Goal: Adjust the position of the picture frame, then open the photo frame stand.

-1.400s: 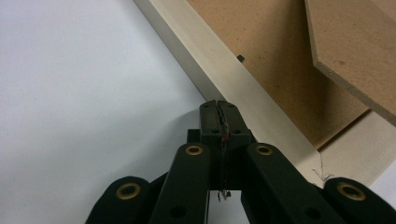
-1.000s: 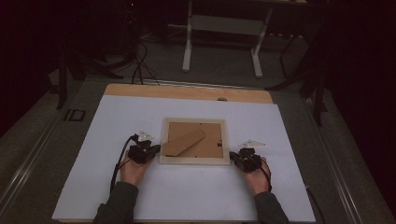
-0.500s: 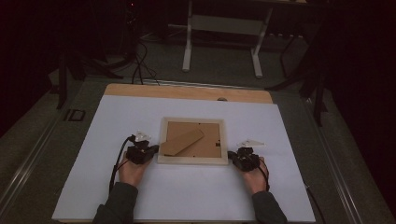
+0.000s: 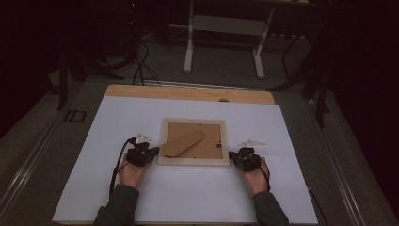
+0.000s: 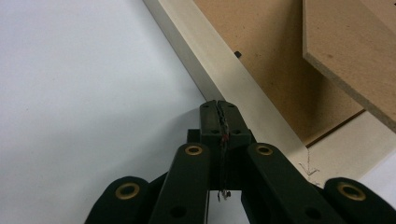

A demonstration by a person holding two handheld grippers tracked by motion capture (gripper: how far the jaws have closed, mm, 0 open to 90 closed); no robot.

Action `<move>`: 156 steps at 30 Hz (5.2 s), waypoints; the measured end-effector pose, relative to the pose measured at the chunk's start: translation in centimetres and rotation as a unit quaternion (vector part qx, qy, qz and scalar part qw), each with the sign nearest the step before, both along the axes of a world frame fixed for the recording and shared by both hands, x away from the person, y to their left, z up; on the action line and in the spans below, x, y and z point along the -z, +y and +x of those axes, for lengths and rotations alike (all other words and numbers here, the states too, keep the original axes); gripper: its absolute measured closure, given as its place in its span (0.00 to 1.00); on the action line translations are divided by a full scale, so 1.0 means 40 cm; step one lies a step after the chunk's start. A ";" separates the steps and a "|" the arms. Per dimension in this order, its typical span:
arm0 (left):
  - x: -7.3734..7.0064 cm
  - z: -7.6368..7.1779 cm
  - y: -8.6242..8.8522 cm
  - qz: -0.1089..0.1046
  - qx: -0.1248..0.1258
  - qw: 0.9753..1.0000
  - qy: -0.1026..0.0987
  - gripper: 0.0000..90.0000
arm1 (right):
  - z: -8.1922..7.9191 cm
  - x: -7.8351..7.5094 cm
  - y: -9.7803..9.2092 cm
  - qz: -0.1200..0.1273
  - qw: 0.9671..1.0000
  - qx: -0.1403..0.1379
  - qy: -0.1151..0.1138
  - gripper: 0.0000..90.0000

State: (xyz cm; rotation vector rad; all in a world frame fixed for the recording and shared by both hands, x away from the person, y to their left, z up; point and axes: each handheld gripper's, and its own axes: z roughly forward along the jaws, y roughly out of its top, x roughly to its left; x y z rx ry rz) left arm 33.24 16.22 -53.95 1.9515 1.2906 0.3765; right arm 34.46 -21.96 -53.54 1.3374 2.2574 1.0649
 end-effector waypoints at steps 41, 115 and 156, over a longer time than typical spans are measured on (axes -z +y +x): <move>-0.048 -0.006 0.041 -0.047 0.012 0.999 -0.001 0.81 | -0.010 -0.039 -0.040 0.024 0.999 -0.001 -0.025 0.77; -0.162 0.117 -0.039 -0.102 0.114 0.988 0.011 0.56 | -0.007 -0.049 -0.039 0.036 0.999 0.000 -0.019 0.57; -0.083 0.180 -0.131 -0.069 0.154 0.983 0.077 0.53 | -0.003 -0.043 -0.041 0.034 0.999 -0.001 -0.013 0.57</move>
